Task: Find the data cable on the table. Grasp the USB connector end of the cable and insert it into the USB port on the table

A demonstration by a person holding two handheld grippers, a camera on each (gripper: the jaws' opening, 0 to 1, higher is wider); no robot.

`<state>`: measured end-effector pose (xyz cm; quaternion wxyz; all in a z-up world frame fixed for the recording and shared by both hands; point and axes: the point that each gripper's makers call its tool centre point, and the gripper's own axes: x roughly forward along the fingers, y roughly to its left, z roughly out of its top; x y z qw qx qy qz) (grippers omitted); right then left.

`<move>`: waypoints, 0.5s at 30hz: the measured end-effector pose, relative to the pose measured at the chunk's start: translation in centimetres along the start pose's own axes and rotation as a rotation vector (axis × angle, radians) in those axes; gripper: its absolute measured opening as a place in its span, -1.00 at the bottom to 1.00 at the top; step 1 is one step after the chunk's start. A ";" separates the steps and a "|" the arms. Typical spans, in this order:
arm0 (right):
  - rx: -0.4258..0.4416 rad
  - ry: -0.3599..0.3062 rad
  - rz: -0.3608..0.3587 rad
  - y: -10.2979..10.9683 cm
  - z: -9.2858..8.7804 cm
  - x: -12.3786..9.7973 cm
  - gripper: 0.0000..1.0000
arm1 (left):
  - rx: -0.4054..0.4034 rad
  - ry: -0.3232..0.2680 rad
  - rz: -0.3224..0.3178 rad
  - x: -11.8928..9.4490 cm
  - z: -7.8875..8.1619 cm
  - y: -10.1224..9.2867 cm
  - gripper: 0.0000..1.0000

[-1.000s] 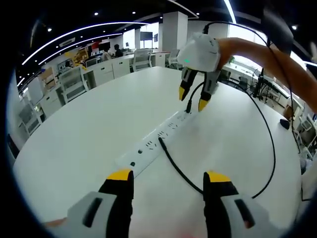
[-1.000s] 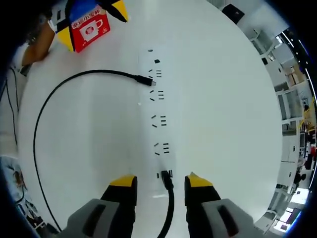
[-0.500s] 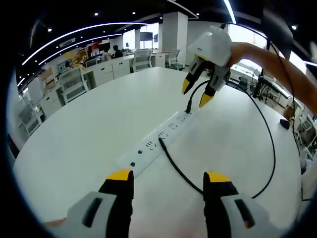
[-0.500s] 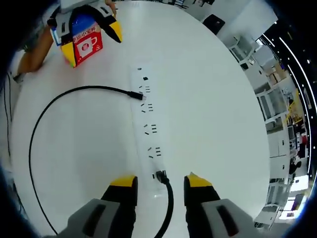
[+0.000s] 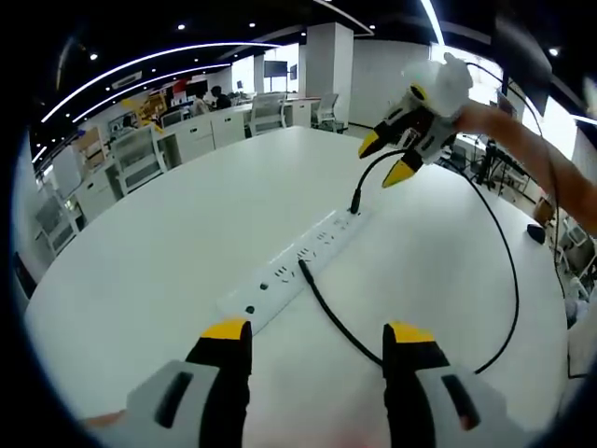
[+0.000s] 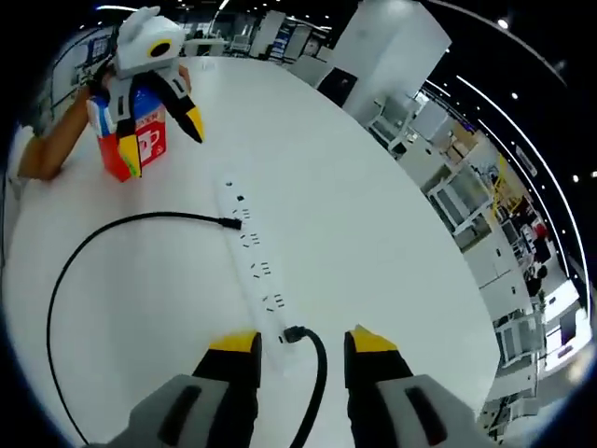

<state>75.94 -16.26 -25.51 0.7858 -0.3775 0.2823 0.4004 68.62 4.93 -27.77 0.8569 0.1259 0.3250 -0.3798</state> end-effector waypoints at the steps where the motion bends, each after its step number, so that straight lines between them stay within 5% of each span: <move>1: 0.008 -0.017 -0.007 0.1 0.1 -0.3 -0.24 | 0.000 0.001 0.000 0.0 0.0 0.0 0.13; 15: 0.215 -0.263 -0.253 0.9 -0.6 -5.9 -0.26 | 0.001 -0.004 -0.001 -0.1 0.0 0.0 0.13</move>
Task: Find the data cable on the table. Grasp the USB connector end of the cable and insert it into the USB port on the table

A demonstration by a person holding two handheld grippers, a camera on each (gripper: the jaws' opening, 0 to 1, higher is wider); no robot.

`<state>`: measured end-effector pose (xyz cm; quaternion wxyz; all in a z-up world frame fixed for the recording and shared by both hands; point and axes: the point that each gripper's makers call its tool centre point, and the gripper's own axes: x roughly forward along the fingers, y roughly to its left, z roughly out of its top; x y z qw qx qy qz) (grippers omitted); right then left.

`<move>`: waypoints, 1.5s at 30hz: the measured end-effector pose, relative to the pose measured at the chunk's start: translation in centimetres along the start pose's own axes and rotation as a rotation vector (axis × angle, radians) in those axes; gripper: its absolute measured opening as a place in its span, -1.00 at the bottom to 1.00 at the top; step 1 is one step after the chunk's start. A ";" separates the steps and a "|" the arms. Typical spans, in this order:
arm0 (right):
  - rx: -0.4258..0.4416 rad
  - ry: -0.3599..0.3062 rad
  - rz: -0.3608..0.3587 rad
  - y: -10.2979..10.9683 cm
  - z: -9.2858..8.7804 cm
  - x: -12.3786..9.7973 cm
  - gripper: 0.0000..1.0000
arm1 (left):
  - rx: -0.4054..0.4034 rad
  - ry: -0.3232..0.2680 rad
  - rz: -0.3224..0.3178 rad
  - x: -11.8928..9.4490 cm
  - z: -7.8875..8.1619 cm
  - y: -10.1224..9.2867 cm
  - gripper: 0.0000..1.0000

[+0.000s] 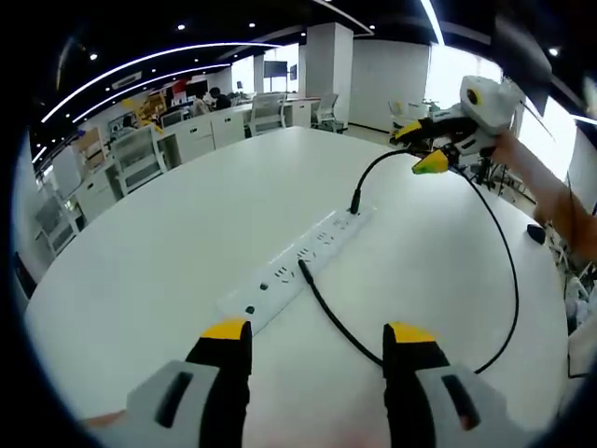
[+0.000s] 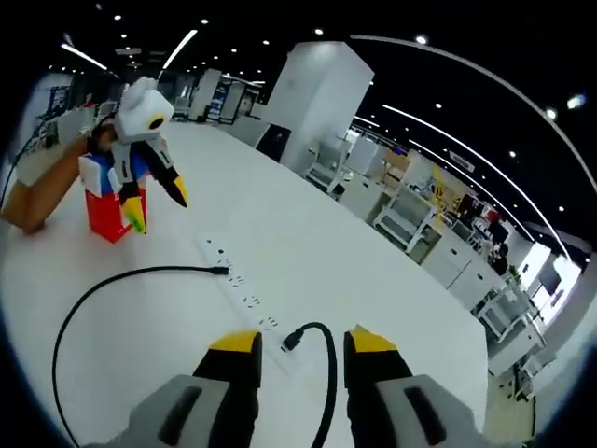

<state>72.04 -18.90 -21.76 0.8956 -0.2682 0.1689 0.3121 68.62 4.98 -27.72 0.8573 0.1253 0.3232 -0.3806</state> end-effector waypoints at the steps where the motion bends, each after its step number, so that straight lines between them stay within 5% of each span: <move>1: 0.011 -0.012 -0.021 -0.1 -0.1 -0.5 -0.27 | 0.000 -0.001 0.000 0.0 0.0 0.0 0.13; 15: 0.189 -0.169 -0.202 1.3 -2.9 -7.6 -0.33 | 0.000 -0.002 0.000 -0.1 0.0 0.0 0.14; 30: 0.294 -0.245 -0.308 4.6 -6.1 -13.1 -0.35 | 0.000 0.004 0.000 -0.1 -0.1 0.0 0.14; 35: 0.365 -0.304 -0.318 5.5 -6.2 -14.5 -0.36 | 0.000 0.003 0.000 0.0 0.0 0.0 0.14; 45: 0.373 -0.319 -0.361 6.1 -7.0 -15.0 -0.37 | 0.000 -0.001 -0.001 0.0 0.1 0.1 0.14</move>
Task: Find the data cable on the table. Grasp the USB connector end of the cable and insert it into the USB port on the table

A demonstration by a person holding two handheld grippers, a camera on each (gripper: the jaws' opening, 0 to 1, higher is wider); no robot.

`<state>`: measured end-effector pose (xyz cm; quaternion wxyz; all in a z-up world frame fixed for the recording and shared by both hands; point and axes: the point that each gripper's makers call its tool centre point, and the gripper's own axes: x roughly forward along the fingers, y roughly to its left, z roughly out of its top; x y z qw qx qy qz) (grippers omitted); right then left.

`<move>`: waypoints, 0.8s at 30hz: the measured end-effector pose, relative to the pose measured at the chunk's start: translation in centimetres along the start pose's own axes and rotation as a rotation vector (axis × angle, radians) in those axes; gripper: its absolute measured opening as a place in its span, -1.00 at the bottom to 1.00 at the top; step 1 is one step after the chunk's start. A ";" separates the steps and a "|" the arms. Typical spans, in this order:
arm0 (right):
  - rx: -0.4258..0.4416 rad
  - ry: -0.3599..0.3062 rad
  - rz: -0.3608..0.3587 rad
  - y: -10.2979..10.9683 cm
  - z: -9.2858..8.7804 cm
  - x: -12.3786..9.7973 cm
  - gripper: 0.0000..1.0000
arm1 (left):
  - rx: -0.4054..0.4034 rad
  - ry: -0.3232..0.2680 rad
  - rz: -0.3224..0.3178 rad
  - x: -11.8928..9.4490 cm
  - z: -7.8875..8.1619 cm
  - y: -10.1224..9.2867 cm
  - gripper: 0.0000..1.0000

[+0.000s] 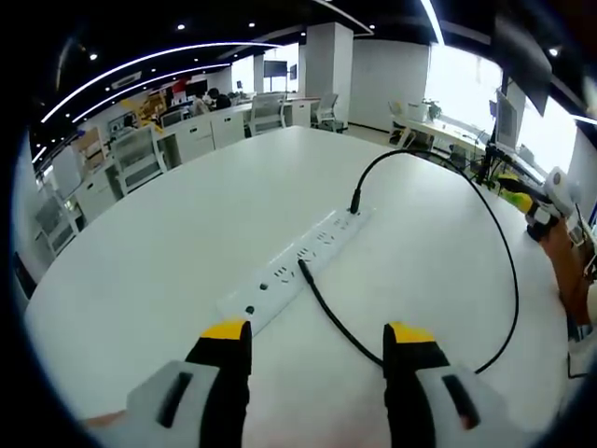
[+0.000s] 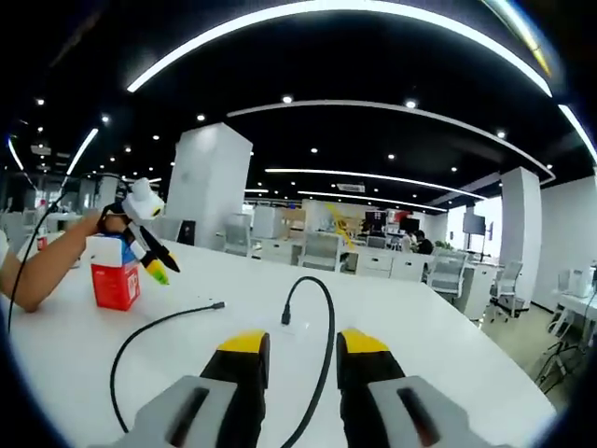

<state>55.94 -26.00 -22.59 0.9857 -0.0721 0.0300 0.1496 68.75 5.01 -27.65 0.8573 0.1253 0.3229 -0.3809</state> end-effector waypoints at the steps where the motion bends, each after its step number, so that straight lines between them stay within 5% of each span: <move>1: -0.002 0.001 0.002 0.2 -0.2 0.0 -0.37 | 0.000 0.000 0.000 0.0 0.0 0.0 0.14; 24: -0.023 0.002 0.015 1.7 -0.8 -0.3 -0.35 | 0.001 0.011 0.002 0.1 0.1 0.5 0.14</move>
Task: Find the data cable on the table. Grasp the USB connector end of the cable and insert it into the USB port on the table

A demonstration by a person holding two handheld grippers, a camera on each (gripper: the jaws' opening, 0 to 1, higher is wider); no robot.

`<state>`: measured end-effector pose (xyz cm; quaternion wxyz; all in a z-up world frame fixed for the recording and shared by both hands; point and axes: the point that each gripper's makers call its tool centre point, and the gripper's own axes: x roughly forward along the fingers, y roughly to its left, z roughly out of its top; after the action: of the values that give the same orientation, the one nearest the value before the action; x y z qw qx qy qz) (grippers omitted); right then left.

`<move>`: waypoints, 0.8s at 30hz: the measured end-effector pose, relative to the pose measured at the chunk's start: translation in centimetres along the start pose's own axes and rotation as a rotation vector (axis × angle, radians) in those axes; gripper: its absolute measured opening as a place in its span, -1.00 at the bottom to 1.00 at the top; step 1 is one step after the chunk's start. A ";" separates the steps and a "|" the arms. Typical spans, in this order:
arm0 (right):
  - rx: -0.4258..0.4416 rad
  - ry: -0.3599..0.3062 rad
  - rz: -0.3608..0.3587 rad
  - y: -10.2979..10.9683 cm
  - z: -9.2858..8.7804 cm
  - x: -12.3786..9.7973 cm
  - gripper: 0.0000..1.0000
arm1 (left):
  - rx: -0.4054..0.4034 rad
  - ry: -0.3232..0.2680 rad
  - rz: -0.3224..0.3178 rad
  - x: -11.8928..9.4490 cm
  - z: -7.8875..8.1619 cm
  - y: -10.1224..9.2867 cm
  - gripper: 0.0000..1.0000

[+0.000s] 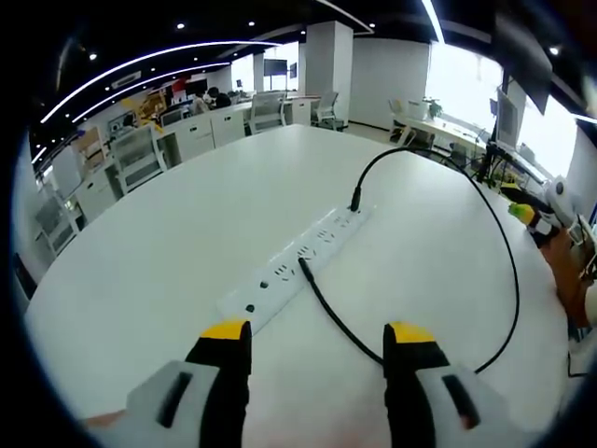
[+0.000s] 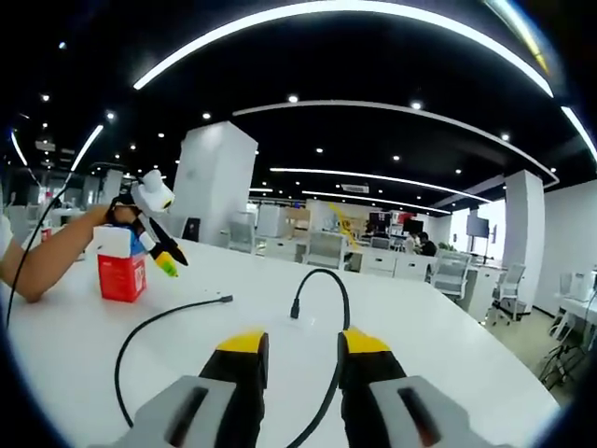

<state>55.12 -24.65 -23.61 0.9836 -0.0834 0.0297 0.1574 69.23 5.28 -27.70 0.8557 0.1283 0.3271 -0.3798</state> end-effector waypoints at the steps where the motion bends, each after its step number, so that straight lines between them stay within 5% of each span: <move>1: -0.001 -0.001 -0.002 0.0 0.0 0.0 -0.35 | 0.000 -0.003 0.000 0.1 0.2 0.3 0.14; 9: -0.014 -0.004 -0.004 0.3 0.0 -0.2 -0.35 | -0.002 0.000 -0.001 0.6 1.0 1.4 0.14; 24: -0.043 0.002 0.003 0.9 -0.6 -0.2 -0.34 | 0.002 -0.003 0.001 0.0 0.1 0.2 0.15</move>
<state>54.62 -24.02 -24.27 0.9812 -0.1045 0.0277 0.1596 69.44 5.35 -27.61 0.8563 0.1288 0.3255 -0.3798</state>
